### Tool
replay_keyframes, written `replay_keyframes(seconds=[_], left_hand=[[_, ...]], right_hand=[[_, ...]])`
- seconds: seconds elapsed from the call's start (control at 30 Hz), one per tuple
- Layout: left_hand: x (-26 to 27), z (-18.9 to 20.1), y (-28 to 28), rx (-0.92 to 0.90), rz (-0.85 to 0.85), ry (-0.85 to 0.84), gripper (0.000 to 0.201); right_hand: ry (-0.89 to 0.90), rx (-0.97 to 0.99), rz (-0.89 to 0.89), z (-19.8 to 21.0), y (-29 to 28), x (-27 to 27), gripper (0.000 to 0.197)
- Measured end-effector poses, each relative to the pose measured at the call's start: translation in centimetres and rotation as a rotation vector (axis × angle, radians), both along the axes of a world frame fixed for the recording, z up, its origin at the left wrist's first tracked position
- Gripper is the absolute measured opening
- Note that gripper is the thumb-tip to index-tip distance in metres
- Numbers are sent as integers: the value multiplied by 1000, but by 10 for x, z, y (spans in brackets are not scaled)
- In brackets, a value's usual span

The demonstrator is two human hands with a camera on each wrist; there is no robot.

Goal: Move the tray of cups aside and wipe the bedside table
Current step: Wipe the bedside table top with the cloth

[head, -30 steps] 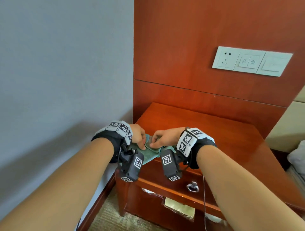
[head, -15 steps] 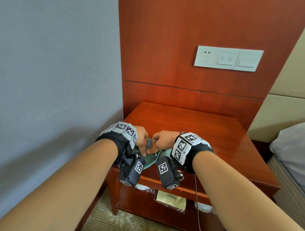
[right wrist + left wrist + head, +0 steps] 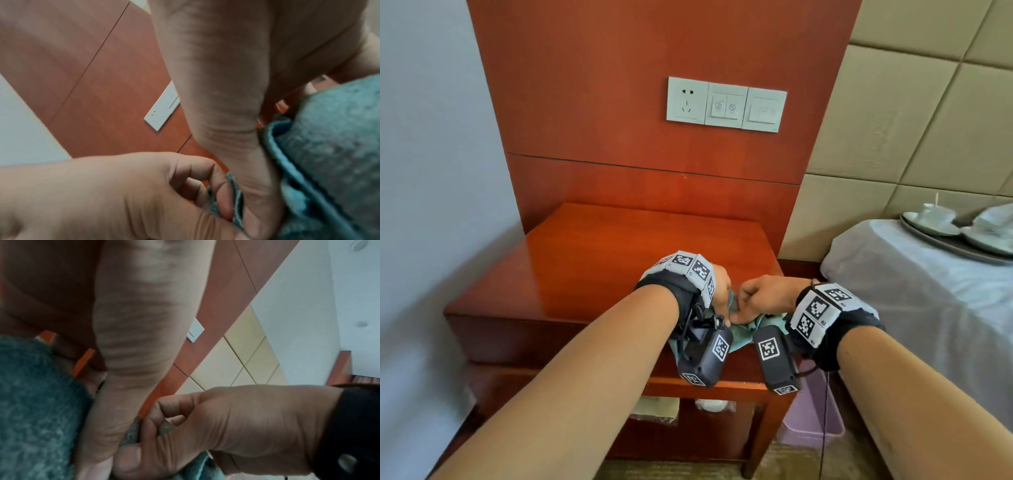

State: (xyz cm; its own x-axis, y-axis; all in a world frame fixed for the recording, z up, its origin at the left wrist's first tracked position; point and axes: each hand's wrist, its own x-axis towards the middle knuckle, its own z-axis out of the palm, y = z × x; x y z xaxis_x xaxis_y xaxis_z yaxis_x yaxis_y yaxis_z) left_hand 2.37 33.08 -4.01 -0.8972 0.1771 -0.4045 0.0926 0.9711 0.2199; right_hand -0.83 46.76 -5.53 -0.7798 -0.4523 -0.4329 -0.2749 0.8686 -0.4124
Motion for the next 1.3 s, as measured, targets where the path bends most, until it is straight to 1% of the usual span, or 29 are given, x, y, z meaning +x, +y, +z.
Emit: replay_keyframes(seconds=[0.07,0.2,0.4,0.5,0.6,0.7,0.8,0.9,1.03,1.1,1.2,1.3], left_hand=[[-8,-2,16,13,-23,2,34],[-23,-9,28,60,-16,18,36],[-54,-12,28,138,20,43,34],[-75,-13,24,196,51,62,31],[-99,-14,19,236,86,83,30],[-123,-13,16,216,97,62,28],[-147,-9,13,170,89,54,40],[-173,-9,6,170,86,35,32],[-207,-11,-3,183,91,48,28],[-224,-13,-7,201,112,69,27],[-249,-19,-16,225,151,158,27],[-267,-26,-21,160,210,219,27]], right_hand=[[-9,-13,-41,-2,16,-6,25],[51,3,-93,-6,26,-24,23],[142,65,-106,-6,24,-59,19],[170,53,-128,-6,22,-80,17],[238,57,-151,-7,18,-102,16],[279,76,-170,-5,12,-123,19],[289,96,-166,-3,5,-144,20],[304,135,-148,-1,-2,-166,21],[307,163,-145,0,-10,-200,20],[306,164,-155,-1,-15,-217,21],[351,155,-180,-6,-23,-241,22],[375,105,-246,-11,-28,-258,23]])
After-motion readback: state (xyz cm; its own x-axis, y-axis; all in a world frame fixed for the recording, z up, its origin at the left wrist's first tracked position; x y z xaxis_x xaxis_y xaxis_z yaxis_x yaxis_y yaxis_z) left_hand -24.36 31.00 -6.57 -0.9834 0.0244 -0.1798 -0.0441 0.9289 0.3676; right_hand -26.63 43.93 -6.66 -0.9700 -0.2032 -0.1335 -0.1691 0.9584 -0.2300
